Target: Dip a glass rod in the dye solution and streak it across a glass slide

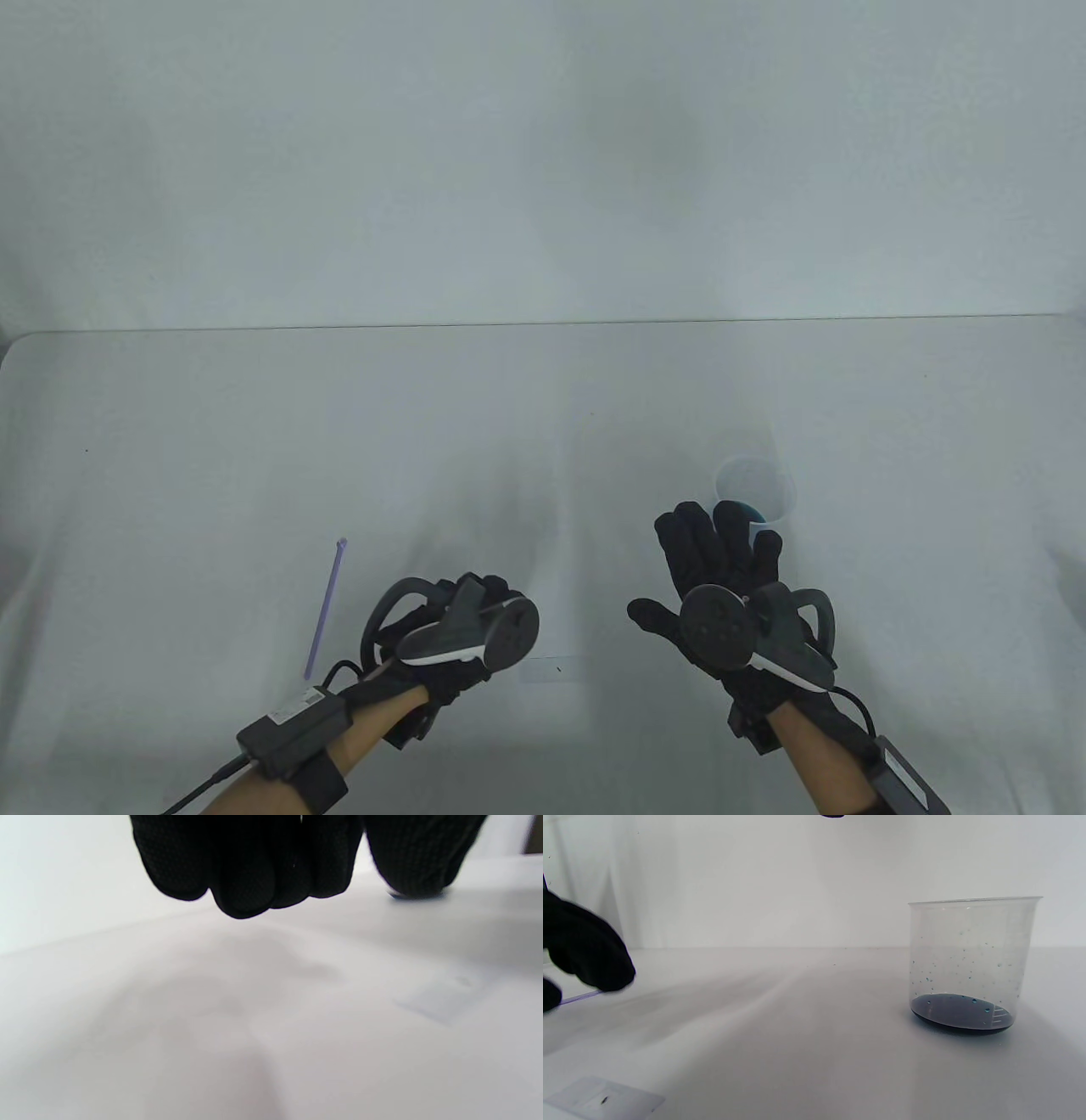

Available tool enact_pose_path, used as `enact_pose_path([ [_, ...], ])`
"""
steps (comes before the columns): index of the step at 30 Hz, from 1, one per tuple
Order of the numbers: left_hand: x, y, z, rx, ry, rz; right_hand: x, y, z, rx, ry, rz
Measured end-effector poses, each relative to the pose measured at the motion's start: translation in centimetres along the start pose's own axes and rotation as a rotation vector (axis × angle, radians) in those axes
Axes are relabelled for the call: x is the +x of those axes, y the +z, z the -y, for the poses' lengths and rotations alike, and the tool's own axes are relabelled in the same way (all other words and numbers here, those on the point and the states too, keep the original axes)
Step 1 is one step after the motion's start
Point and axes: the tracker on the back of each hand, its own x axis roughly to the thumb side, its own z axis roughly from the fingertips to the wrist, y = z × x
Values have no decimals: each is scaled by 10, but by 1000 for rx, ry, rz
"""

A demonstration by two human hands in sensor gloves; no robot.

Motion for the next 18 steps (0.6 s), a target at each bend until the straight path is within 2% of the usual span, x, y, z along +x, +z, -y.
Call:
enact_pose_path([
  [3,-39,7,-10,-8,-15,-133,0,0,0,-1,3,-1],
  [5,-66,12,-8,-37,-14,-227,0,0,0,-4,3,-1],
  [11,-130,26,21,-170,22,-461,0,0,1,-5,6,-3],
  [18,-152,30,57,-282,29,-590,0,1,1,-3,7,0],
])
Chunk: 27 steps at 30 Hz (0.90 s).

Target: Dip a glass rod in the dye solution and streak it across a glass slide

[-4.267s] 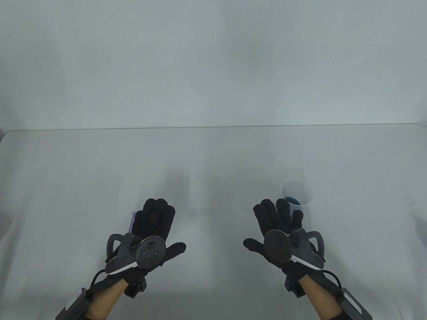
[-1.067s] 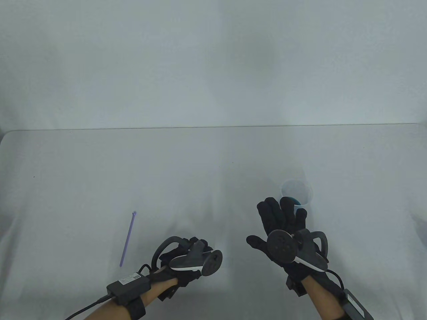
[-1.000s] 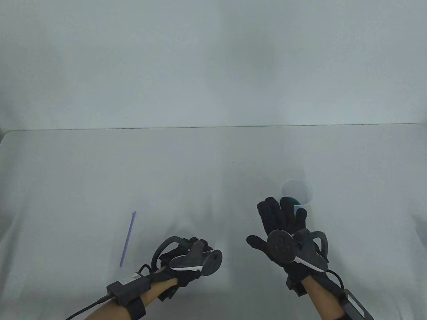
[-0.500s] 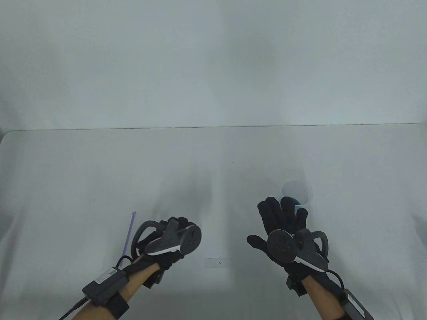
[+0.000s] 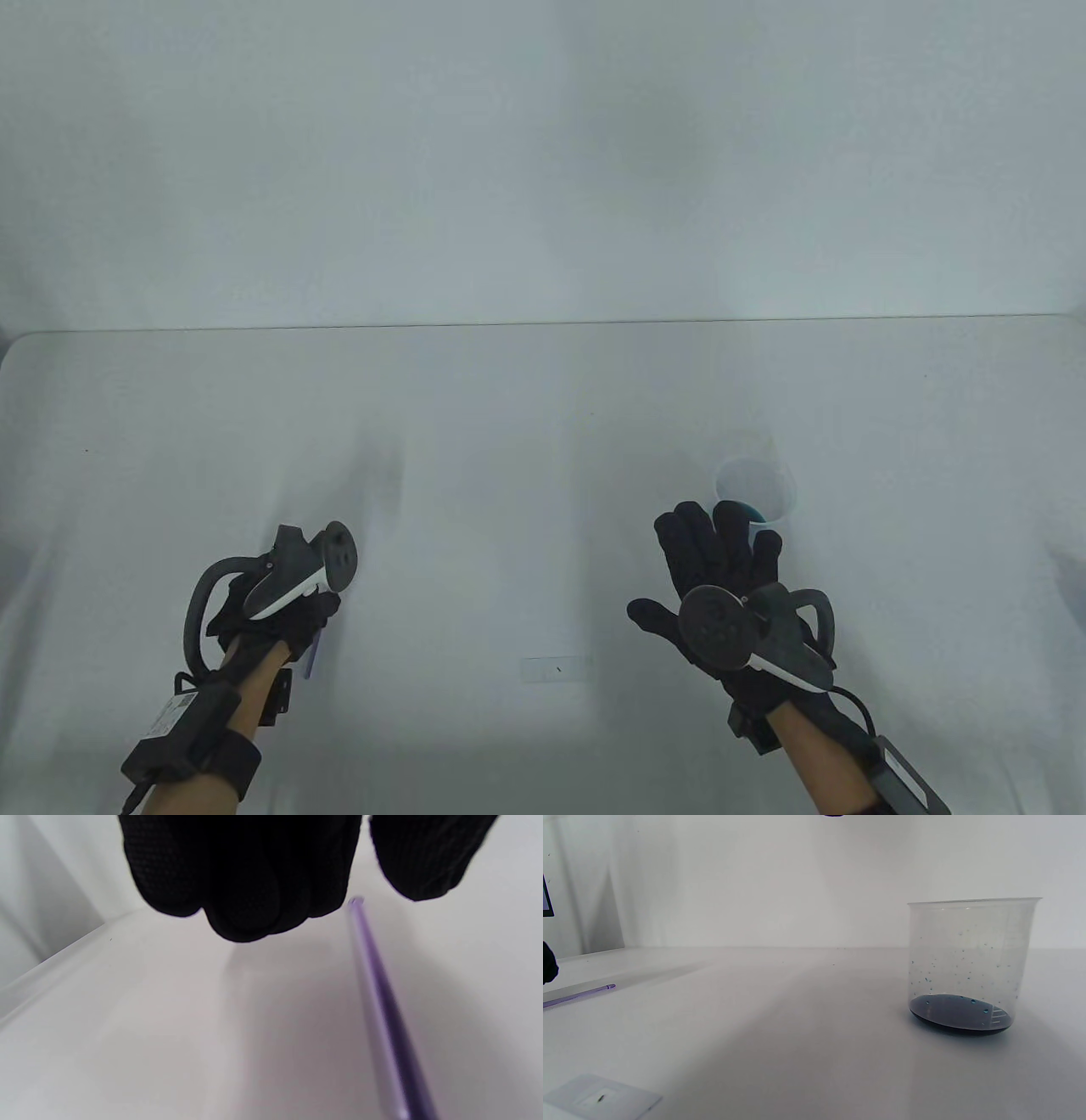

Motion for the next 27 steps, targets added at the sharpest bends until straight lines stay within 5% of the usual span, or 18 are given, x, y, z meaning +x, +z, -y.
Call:
enact_pose_path([
  [27,39,-30,13,-237,-50,-143,-1,1,2,-13,-2,-12],
])
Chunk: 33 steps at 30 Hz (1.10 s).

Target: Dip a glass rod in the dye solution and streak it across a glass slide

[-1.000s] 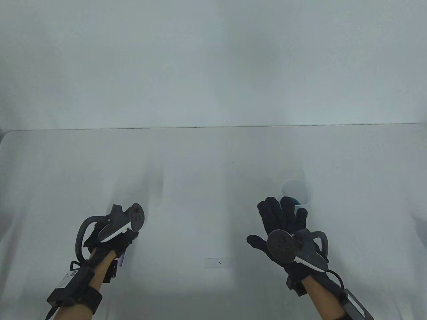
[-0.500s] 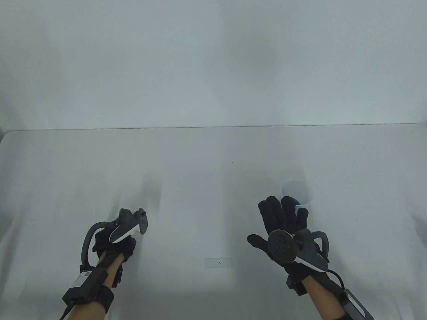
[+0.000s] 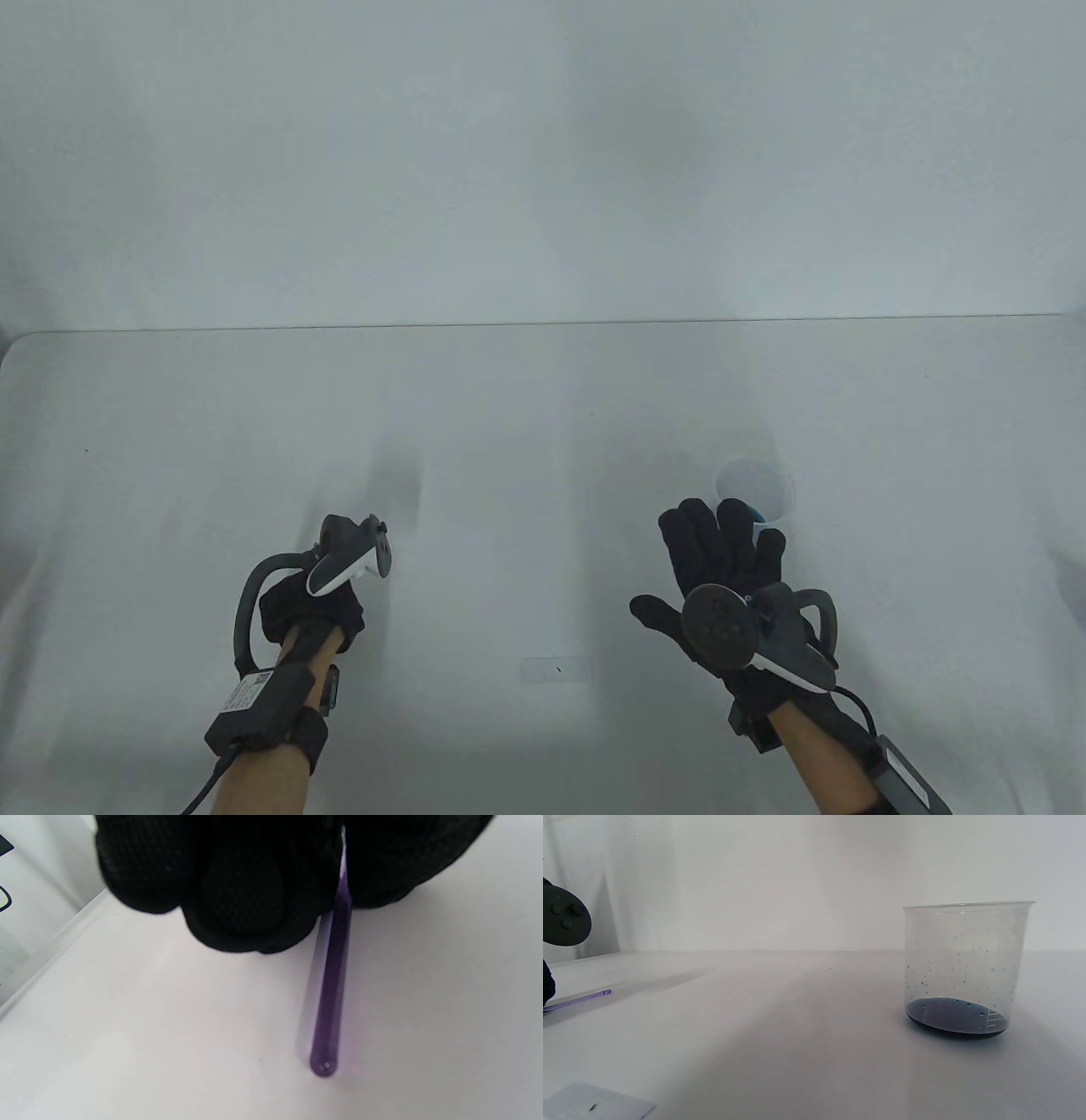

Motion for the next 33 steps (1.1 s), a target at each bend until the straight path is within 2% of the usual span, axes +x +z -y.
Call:
enact_pose_path([
  [4,0,-1,2,6,-14,0,0,0,0,2,1,-4],
  [9,-14,2,-3,11,80,28,-1,0,4,-11,-5,-14],
  [14,-36,32,-38,165,296,147,-3,-2,18,-46,-57,-28],
  [18,-41,75,-72,339,596,359,3,-8,28,-31,-169,-35],
  [22,-22,113,-94,473,800,591,23,-19,38,-25,-265,-5],
  [24,-8,127,-98,531,877,673,35,-22,39,-23,-388,19],
  [27,15,140,-96,511,979,794,53,-24,32,-6,-504,47],
  [33,45,150,-82,468,1105,908,66,-24,16,8,-505,43],
])
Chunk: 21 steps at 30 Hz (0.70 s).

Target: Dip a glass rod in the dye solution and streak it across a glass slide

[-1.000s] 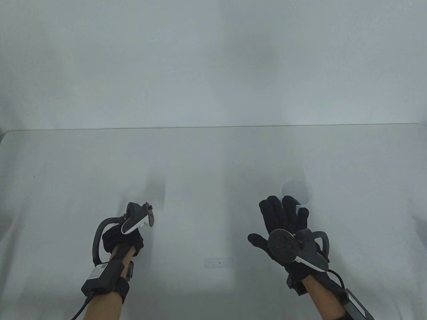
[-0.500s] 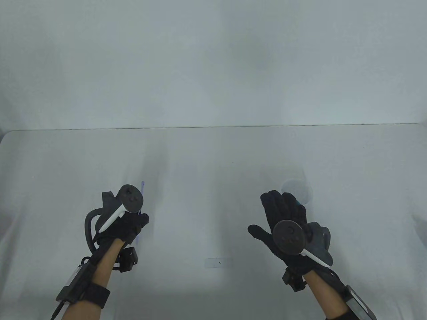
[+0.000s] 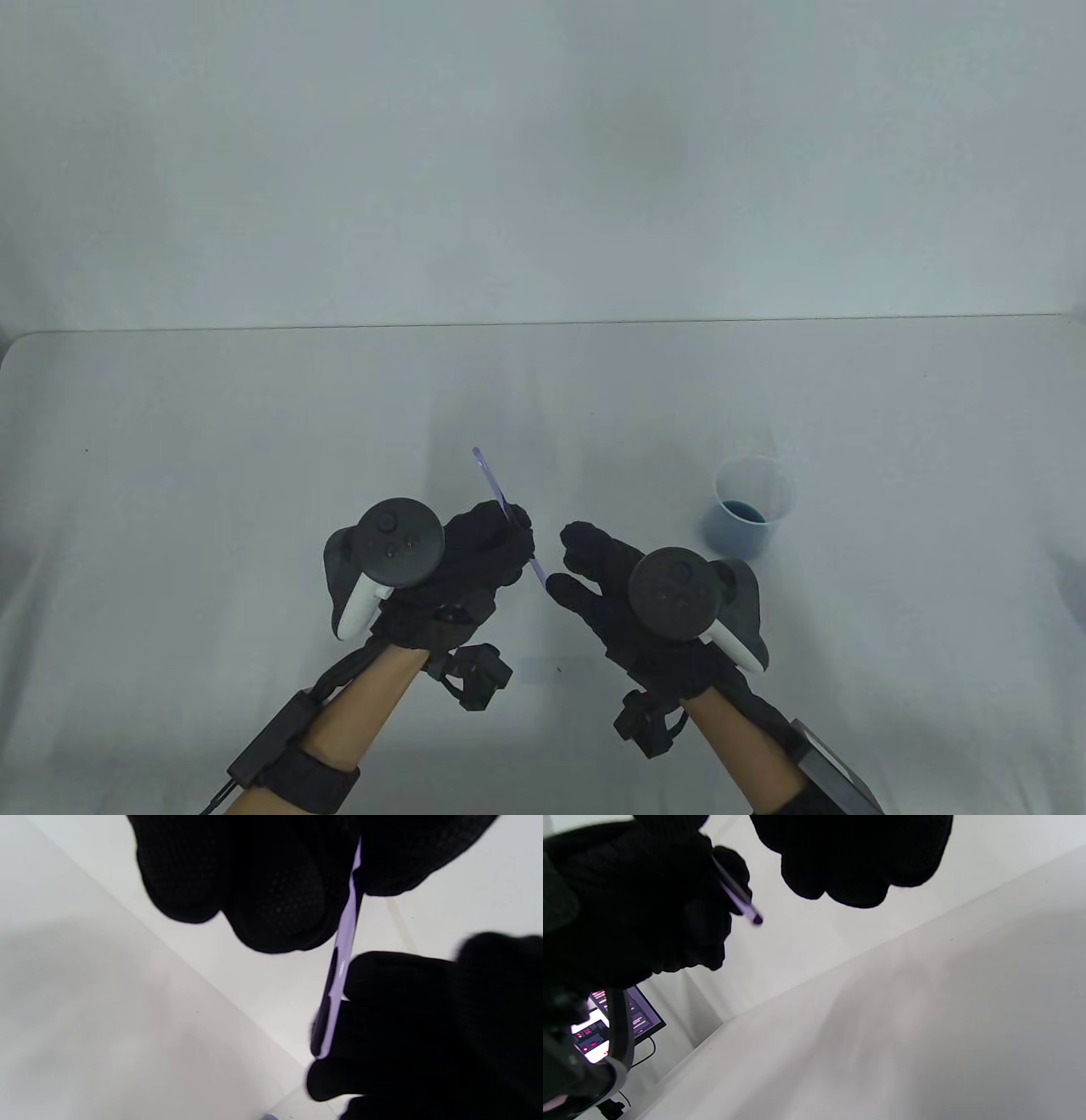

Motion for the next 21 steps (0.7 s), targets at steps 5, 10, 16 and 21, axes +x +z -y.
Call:
enact_pose_path([
  [5,-7,2,11,-20,128,-32,0,1,-7,-15,30,7],
  [10,-15,2,18,-58,213,-59,4,2,-9,-39,104,34],
  [16,-12,1,15,-69,199,-47,5,2,-2,-58,105,40],
  [21,1,7,-6,17,-99,47,-5,0,52,-162,143,-23],
])
